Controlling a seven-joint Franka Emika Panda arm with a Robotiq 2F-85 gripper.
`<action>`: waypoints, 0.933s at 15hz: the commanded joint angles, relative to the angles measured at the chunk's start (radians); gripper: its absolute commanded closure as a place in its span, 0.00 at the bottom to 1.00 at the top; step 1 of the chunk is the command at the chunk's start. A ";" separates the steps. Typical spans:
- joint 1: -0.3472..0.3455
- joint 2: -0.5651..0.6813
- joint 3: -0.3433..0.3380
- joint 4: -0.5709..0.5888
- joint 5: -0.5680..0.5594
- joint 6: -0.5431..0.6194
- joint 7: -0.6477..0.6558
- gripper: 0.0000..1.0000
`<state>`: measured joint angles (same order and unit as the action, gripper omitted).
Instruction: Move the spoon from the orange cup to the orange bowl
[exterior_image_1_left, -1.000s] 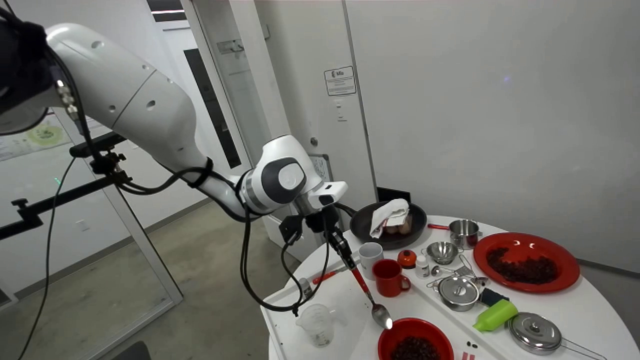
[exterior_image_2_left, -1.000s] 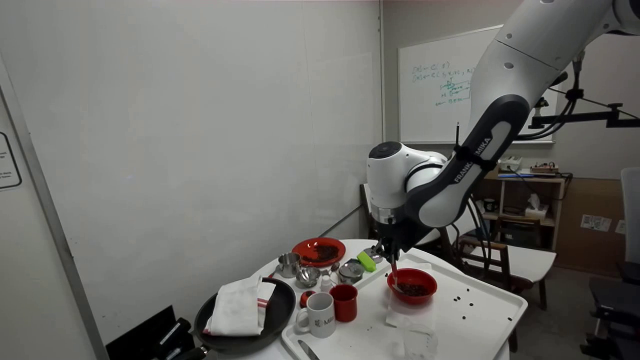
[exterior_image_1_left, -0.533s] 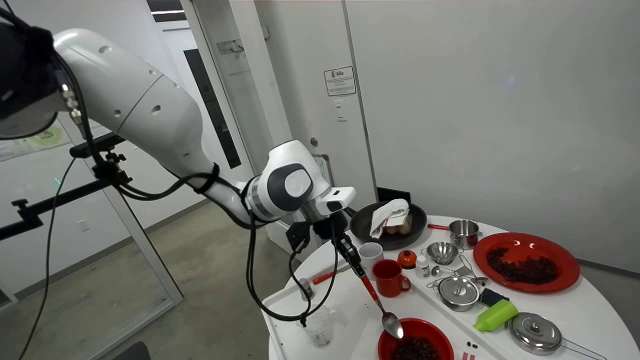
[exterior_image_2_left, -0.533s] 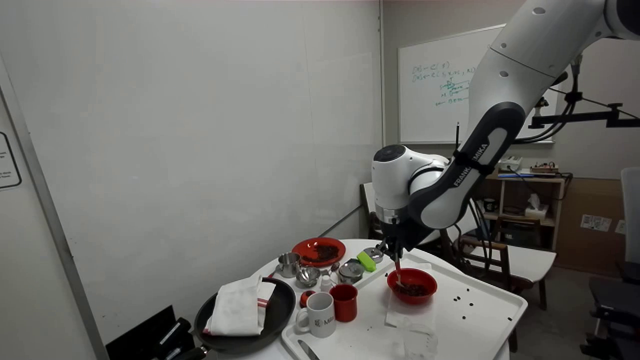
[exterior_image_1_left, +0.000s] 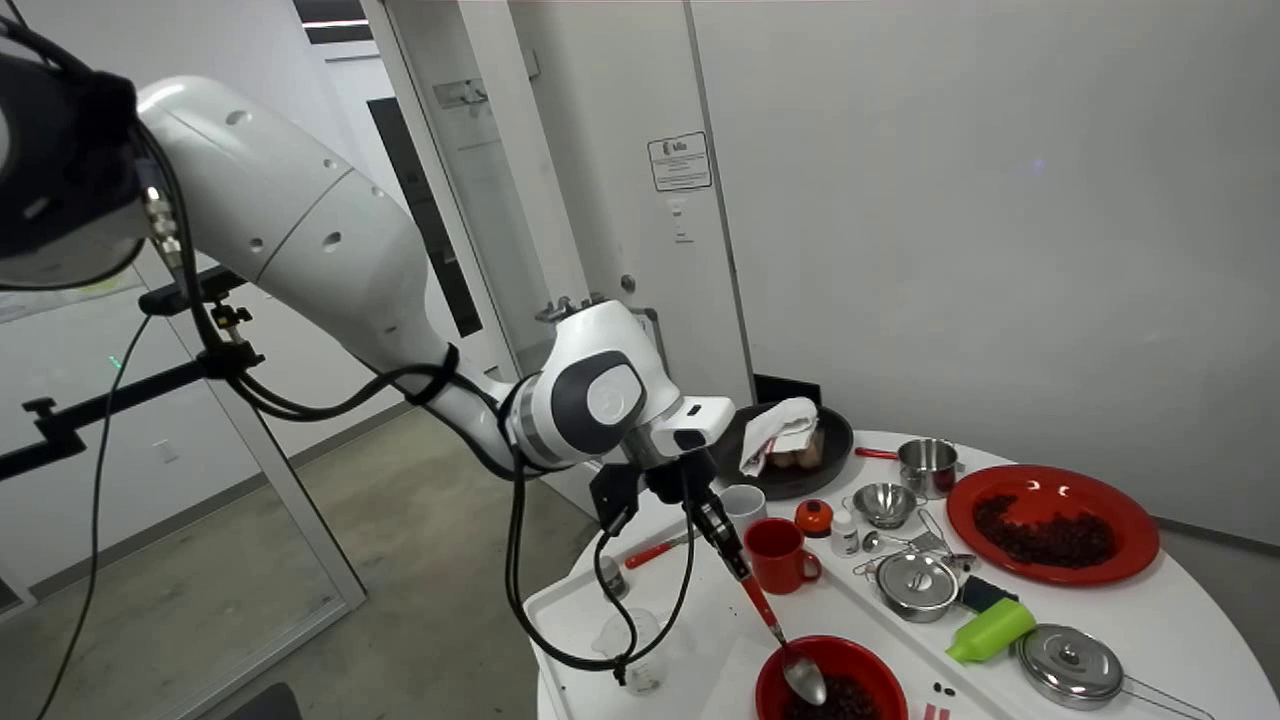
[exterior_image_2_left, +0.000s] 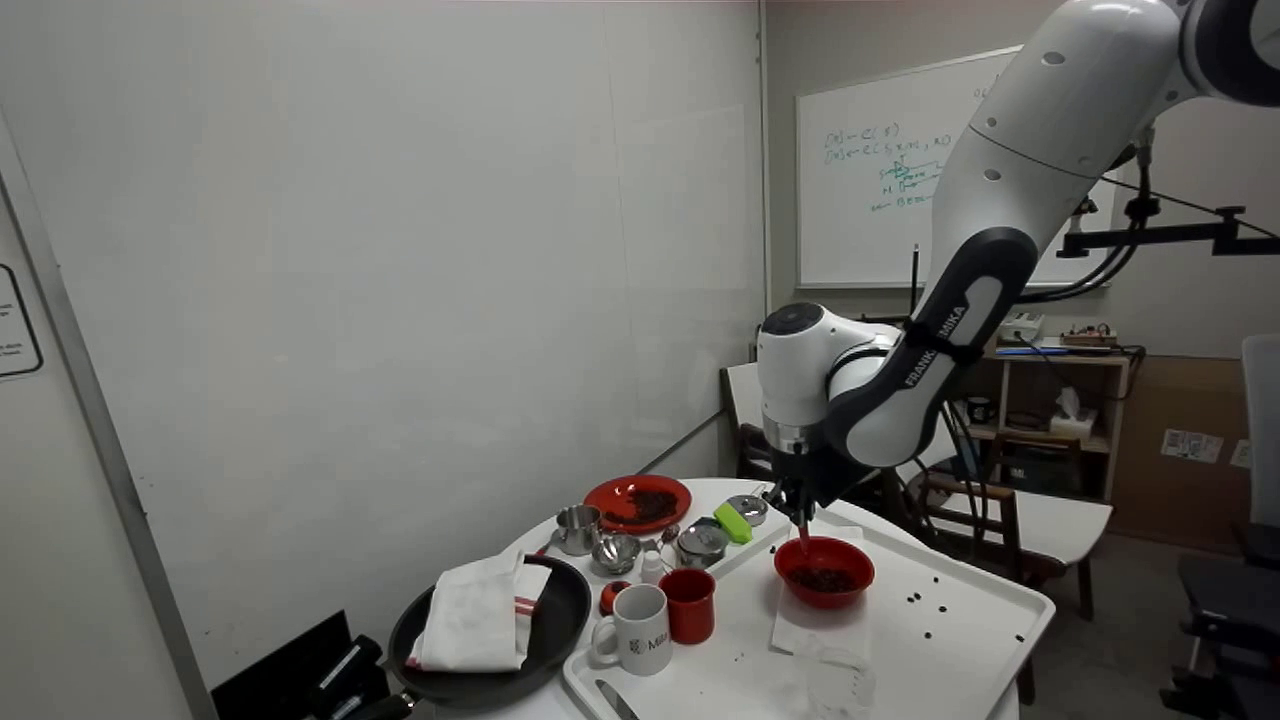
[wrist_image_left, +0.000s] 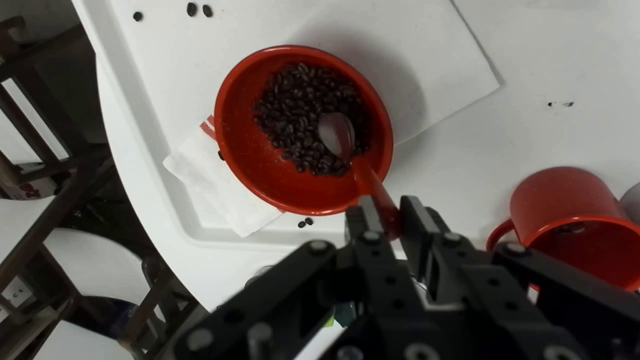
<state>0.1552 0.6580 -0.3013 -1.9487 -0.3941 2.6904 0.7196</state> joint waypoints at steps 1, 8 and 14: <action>0.004 0.058 -0.017 0.031 0.038 0.051 -0.018 0.93; 0.027 0.116 -0.043 0.063 0.055 0.063 -0.023 0.93; 0.020 0.121 -0.023 0.074 0.103 0.051 -0.045 0.29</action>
<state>0.1689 0.7633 -0.3236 -1.8943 -0.3351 2.7393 0.7109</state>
